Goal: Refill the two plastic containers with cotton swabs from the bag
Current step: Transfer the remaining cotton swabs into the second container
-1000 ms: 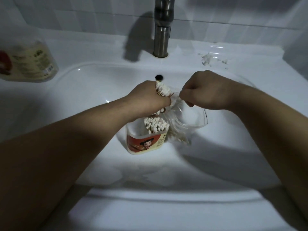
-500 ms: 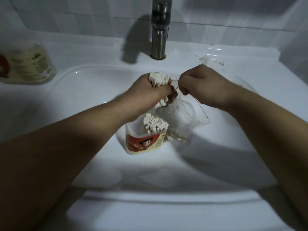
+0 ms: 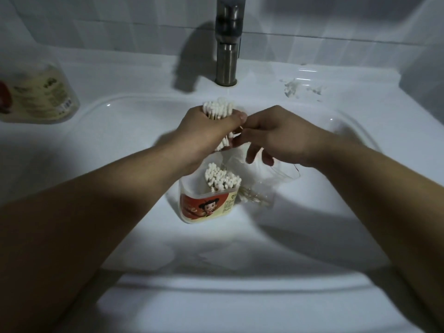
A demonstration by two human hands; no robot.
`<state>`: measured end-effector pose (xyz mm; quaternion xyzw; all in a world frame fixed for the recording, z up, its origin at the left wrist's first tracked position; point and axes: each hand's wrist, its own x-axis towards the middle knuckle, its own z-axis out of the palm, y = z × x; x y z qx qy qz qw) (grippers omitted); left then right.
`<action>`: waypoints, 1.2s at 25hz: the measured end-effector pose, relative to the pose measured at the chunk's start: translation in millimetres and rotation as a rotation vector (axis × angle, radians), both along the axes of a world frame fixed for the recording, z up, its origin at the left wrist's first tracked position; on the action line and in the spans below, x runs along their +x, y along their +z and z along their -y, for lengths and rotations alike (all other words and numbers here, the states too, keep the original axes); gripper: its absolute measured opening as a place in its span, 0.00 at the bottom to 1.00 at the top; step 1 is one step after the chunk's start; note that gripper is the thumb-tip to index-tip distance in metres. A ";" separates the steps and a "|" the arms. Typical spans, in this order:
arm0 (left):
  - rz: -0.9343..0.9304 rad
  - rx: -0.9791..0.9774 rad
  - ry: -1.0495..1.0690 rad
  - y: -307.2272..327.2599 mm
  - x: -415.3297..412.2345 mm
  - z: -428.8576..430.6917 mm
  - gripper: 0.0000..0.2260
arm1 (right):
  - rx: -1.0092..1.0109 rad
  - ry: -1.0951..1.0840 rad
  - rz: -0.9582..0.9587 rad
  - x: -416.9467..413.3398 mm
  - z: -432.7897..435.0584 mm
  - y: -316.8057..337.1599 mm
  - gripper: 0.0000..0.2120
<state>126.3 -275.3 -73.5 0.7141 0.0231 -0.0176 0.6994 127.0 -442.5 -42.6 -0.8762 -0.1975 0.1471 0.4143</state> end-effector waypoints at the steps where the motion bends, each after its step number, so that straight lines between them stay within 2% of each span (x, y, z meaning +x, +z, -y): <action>1: -0.006 -0.010 0.017 -0.1 0.7 -0.8 0.03 | 0.030 0.008 -0.012 0.0 -1.9 -2.7 0.11; 5: -0.037 -0.077 0.023 3.4 -1.7 0.1 0.03 | 0.153 -0.067 0.008 2.1 -7.9 -10.7 0.11; 8: -0.043 -0.064 0.031 2.2 -2.3 1.6 0.04 | 0.189 -0.094 -0.061 0.4 -8.8 -10.6 0.18; 10: -0.048 -0.062 0.034 1.9 -1.0 2.1 0.05 | 0.082 -0.120 -0.004 -0.1 -5.3 -4.1 0.16; 12: -0.061 -0.076 0.035 3.2 -0.5 2.5 0.05 | -0.054 -0.187 0.138 2.7 -1.0 3.7 0.12; 14: -0.076 -0.083 0.044 4.9 -1.0 3.1 0.05 | -0.175 -0.281 0.243 6.9 4.4 9.3 0.12; 16: -0.082 -0.091 0.032 5.3 -2.3 3.4 0.05 | -0.334 -0.355 0.199 12.3 11.4 8.9 0.12; 18: -0.074 -0.085 -0.003 4.5 -3.7 3.7 0.05 | -0.432 -0.372 -0.006 15.7 15.9 3.5 0.11; 20: -0.064 -0.072 -0.037 3.2 -4.6 4.2 0.04 | -0.509 -0.270 -0.126 14.9 18.0 -4.4 0.10; 23: -0.062 -0.052 -0.059 1.1 -4.0 3.8 0.03 | -0.551 -0.065 -0.160 11.0 12.0 -10.5 0.15; 25: -0.064 -0.037 -0.065 1.0 -4.2 3.1 0.04 | -0.570 0.082 -0.210 4.7 7.9 -11.5 0.14; 30: -0.063 -0.013 -0.073 -0.2 -4.7 3.0 0.04 | -0.830 0.234 -0.103 0.2 -9.8 -20.9 0.16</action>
